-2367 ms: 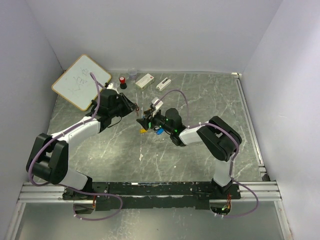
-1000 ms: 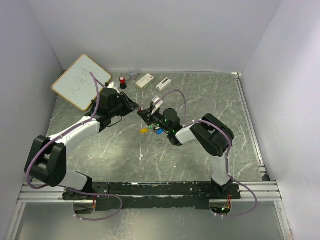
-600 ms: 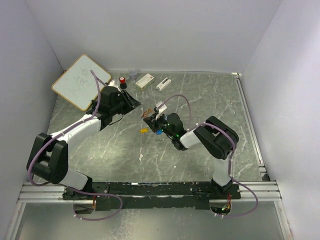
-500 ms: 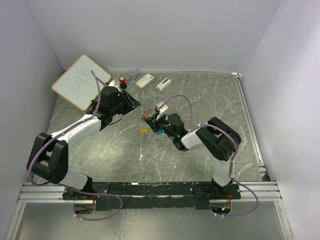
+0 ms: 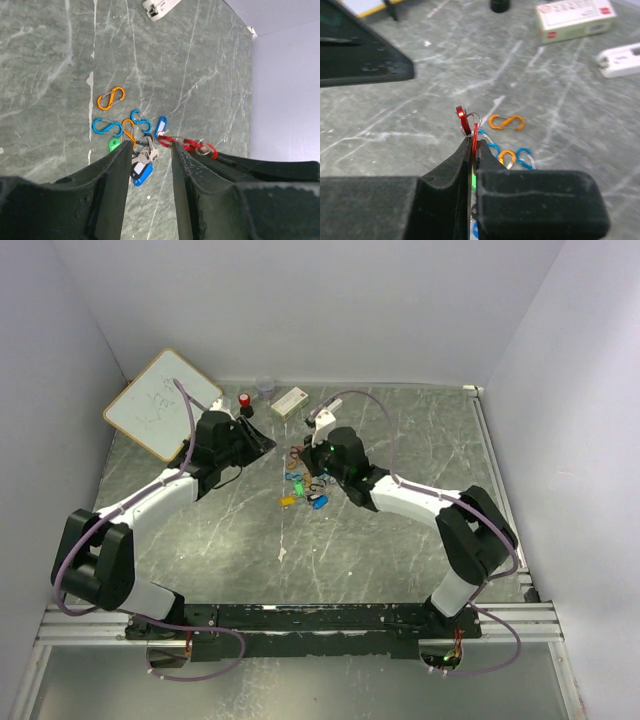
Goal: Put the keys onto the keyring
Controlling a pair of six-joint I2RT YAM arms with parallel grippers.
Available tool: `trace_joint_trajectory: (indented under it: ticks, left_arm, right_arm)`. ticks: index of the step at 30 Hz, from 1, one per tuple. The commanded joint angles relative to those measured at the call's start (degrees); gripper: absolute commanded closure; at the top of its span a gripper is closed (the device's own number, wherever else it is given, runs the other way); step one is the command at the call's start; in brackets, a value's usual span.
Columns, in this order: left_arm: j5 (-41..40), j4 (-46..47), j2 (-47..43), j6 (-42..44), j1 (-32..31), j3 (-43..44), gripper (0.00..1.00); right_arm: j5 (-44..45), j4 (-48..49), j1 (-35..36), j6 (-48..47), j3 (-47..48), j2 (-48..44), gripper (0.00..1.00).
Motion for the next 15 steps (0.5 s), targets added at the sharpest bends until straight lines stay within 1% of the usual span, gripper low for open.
trace_joint_trajectory:
  ticks: [1, 10, 12, 15]
  left_arm:
    - [-0.5, 0.6, -2.2, 0.5, 0.7, -0.3, 0.52]
    - [-0.1, 0.5, -3.3, 0.7, 1.2, -1.6, 0.52]
    - [0.1, 0.6, -3.3, 0.6, 1.3, -1.8, 0.52]
    - [0.5, 0.8, -3.2, 0.4, 1.3, -1.8, 0.53]
  right_arm:
    - [8.9, -18.7, -1.6, -2.7, 5.1, -2.3, 1.00]
    - [13.6, -34.5, -11.2, 2.2, 11.6, -2.3, 1.00]
    - [13.7, -36.6, -13.8, 2.2, 12.8, -1.8, 1.00]
    - [13.4, -36.9, -15.9, 1.9, 12.7, -1.4, 1.00]
